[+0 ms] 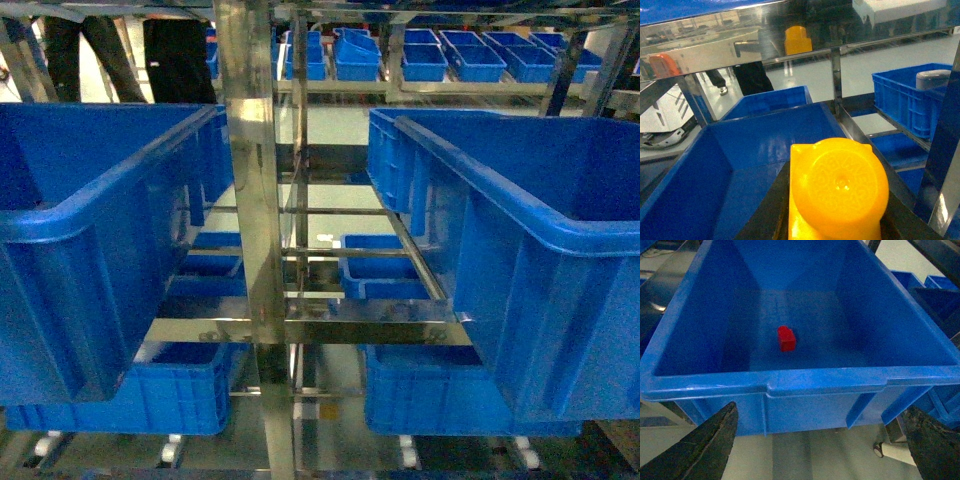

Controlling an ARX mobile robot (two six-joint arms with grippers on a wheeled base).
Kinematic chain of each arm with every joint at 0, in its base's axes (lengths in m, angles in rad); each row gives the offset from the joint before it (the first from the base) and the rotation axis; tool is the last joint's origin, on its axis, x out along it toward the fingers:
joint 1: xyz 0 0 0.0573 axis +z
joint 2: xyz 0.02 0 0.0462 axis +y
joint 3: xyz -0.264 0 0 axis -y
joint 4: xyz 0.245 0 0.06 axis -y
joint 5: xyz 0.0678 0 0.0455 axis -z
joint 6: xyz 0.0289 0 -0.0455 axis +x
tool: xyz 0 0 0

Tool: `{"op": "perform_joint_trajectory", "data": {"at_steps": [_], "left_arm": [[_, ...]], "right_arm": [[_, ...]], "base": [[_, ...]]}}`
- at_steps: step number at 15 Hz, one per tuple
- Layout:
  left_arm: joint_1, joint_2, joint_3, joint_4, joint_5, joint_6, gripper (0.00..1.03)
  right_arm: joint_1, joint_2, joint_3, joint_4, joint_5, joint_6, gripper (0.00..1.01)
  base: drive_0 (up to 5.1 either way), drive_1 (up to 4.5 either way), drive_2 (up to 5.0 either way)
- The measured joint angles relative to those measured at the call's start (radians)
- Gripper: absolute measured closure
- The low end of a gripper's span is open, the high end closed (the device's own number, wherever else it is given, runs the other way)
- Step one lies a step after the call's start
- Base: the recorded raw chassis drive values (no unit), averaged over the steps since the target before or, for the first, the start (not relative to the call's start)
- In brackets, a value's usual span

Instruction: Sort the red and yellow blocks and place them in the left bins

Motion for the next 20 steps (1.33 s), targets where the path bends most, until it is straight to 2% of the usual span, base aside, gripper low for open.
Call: {"op": "perform_joint_trajectory", "data": {"at_steps": [9, 12, 16, 18, 20], "left_arm": [[0.006, 0.006, 0.000, 0.019, 0.009, 0.005, 0.76], [0.020, 0.127, 0.061, 0.084, 0.050, 0.078, 0.76], [-0.002, 0.294, 0.077, 0.095, -0.011, 0.173, 0.76], [0.000, 0.338, 0.097, 0.124, -0.019, 0.208, 0.76], [0.019, 0.435, 0.180, 0.056, 0.001, 0.237, 0.76]], "right_arm": [[0.000, 0.008, 0.000, -0.002, -0.005, 0.000, 0.03], [0.000, 0.008, 0.000, -0.002, -0.005, 0.000, 0.03], [0.000, 0.008, 0.000, -0.002, -0.005, 0.000, 0.03], [0.000, 0.008, 0.000, -0.002, -0.005, 0.000, 0.03], [0.000, 0.008, 0.000, -0.002, -0.005, 0.000, 0.03]], "base": [[0.0, 0.00, 0.0], [0.0, 0.00, 0.0], [0.0, 0.00, 0.0], [0.0, 0.00, 0.0], [0.0, 0.00, 0.0]]}}
